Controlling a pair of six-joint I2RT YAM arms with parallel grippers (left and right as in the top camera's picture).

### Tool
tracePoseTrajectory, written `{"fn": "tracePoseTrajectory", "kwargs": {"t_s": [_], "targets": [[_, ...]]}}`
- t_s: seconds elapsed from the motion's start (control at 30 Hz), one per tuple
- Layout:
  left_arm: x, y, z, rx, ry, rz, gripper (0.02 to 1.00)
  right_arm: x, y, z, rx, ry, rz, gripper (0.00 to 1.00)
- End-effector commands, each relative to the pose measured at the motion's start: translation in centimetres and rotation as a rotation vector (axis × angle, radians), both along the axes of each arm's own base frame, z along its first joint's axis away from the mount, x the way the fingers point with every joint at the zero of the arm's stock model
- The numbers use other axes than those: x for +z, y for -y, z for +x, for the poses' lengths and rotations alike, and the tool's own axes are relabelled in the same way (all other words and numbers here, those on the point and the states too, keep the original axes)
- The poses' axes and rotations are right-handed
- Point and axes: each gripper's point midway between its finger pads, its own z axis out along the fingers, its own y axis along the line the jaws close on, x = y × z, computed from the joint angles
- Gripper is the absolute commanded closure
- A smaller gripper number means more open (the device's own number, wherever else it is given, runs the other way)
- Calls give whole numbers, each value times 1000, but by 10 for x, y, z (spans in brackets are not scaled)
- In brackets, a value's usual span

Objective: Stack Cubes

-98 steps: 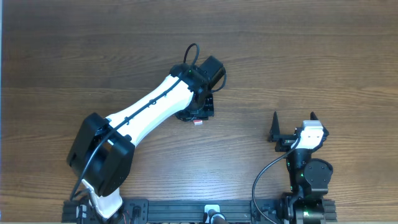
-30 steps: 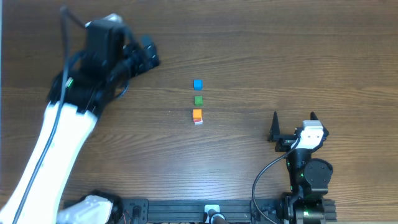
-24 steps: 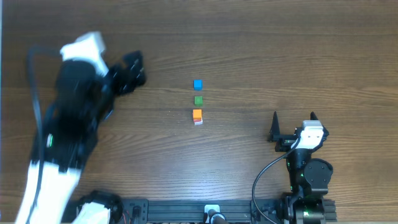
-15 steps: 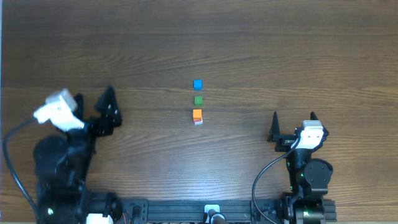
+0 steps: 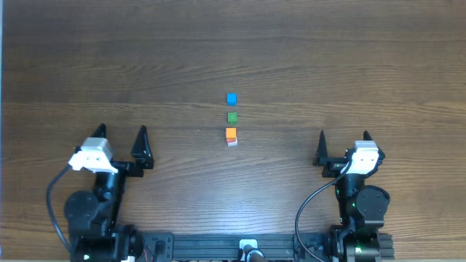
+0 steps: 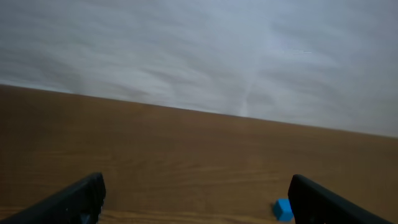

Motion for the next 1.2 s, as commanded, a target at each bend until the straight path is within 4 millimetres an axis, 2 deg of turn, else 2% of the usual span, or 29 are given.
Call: {"fn": "tracePoseTrajectory", "kwargs": {"t_s": [0.03,0.37,1.2], "targets": [[-20,11,-1,-71,13,89,69,-2,-2,0,12,1,-7,9],[-54,15,2,-97,-32,130,20,-1,-2,0,12,2,-7,7],[-54,16,3,-101,-22,129,20,-1,-2,0,12,2,-7,7]]}}
